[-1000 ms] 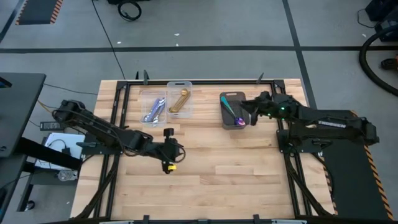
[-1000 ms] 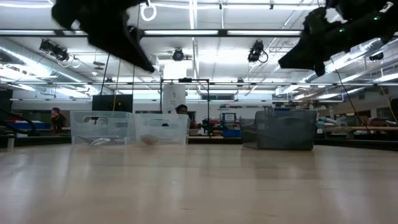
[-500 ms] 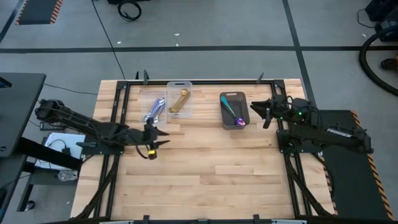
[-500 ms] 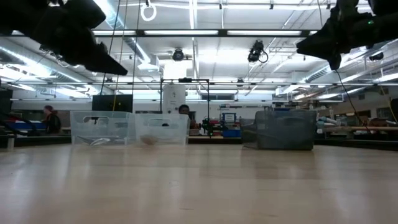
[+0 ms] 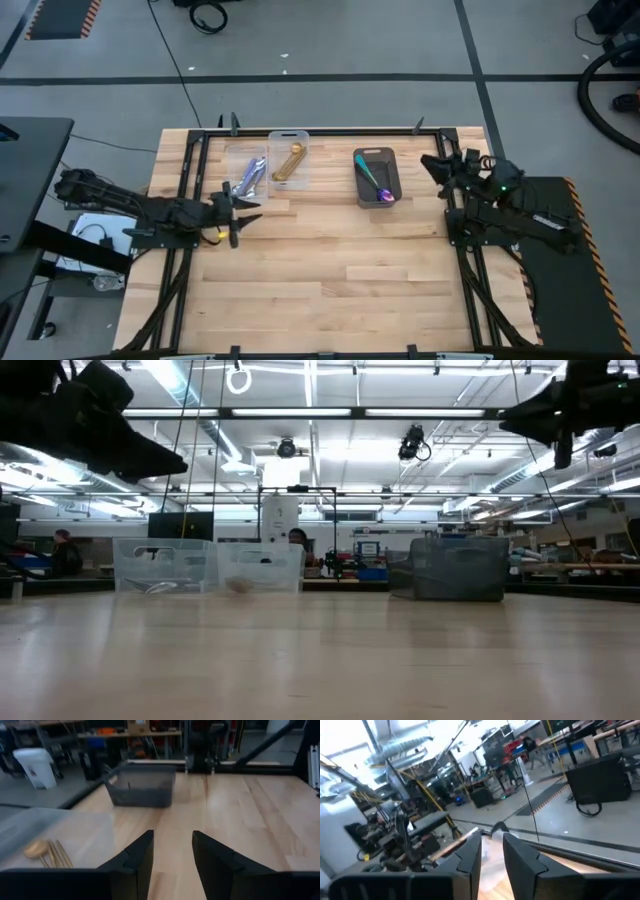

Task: Sort silverware by color (type)
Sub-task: Return to Home Position

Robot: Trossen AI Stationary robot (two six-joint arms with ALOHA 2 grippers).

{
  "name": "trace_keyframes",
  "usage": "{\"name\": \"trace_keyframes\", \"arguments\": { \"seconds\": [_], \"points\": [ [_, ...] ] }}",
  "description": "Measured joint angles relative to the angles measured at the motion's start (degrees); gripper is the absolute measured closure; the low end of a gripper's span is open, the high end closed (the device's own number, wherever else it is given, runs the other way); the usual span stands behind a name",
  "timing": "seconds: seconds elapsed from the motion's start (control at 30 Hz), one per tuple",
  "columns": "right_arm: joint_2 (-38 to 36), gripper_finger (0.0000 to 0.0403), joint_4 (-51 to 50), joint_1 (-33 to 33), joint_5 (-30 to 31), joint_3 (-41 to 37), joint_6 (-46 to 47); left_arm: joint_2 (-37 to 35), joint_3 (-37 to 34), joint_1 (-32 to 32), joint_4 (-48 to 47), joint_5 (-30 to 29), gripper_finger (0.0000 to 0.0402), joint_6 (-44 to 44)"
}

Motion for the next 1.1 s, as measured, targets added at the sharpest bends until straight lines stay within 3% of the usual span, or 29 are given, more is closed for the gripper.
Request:
{"name": "trace_keyframes", "arguments": {
  "seconds": [0.17, 0.33, 0.63, 0.9, 1.1],
  "points": [
    [0.7, 0.0328, 7.9, 0.0, -4.1, -5.9, -0.5, -4.0, -4.9, 0.0, 7.7, -0.7, 0.0259, 1.3],
    [0.6, 0.0343, 16.3, 0.1, -8.4, -13.3, 0.1, -6.1, -6.4, 0.1, 7.8, -0.9, 0.0259, -0.3],
    [0.6, 0.0357, 16.6, 0.1, -10.0, -15.6, -4.8, -6.3, -6.5, 0.1, 7.8, -2.5, 0.0259, 0.2],
    [0.7, 0.0359, 16.6, 0.1, -2.7, -15.6, -4.5, -6.3, -6.5, 0.1, 13.5, -2.7, 0.0260, -0.8],
    [0.7, 0.0358, 16.6, 0.1, -2.5, -15.6, -4.5, -6.2, -6.5, 0.1, 13.4, -2.7, 0.0260, -6.3]
  ]
}}
